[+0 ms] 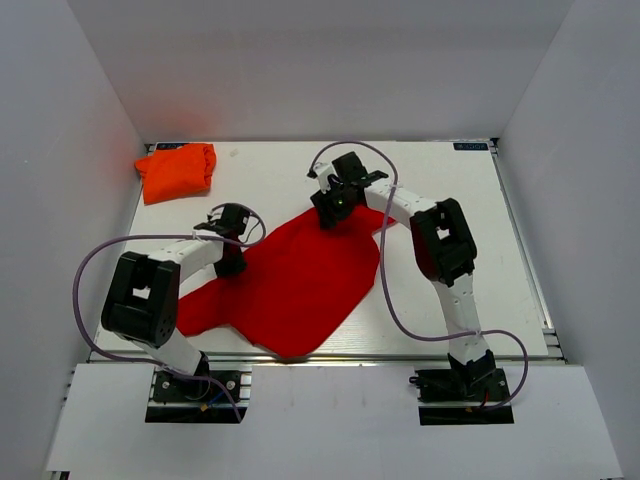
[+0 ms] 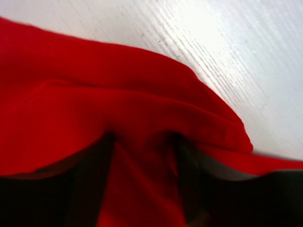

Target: Fold and stack the t-shirts

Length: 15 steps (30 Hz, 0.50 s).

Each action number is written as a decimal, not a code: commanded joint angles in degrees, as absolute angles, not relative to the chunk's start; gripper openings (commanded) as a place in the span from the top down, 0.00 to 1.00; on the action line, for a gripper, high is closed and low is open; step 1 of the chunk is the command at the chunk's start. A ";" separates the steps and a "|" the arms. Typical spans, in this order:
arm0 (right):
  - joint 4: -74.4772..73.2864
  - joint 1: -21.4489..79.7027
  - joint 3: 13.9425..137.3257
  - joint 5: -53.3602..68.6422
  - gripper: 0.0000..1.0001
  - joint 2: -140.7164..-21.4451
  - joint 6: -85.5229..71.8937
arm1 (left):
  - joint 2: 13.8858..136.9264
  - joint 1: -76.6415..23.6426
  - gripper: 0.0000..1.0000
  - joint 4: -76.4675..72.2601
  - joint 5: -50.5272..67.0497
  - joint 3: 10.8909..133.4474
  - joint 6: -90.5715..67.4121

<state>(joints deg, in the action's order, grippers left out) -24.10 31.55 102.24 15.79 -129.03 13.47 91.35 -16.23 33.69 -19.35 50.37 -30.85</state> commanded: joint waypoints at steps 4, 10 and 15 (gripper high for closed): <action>-23.47 31.99 104.50 15.82 1.00 -128.85 11.69 | 90.18 -15.82 1.00 32.17 -17.93 51.67 -29.36; -18.81 31.91 102.13 13.89 1.00 -117.44 8.97 | 80.35 -16.96 1.00 34.45 -21.62 57.12 -27.52; -15.74 31.82 98.18 10.91 1.00 -102.80 8.26 | 65.15 -16.96 1.00 33.13 -22.15 61.08 -26.46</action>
<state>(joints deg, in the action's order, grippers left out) -21.98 31.90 98.70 12.75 -114.67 9.32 74.56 -16.69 34.94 -19.66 57.10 -27.64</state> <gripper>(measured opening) 0.012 0.020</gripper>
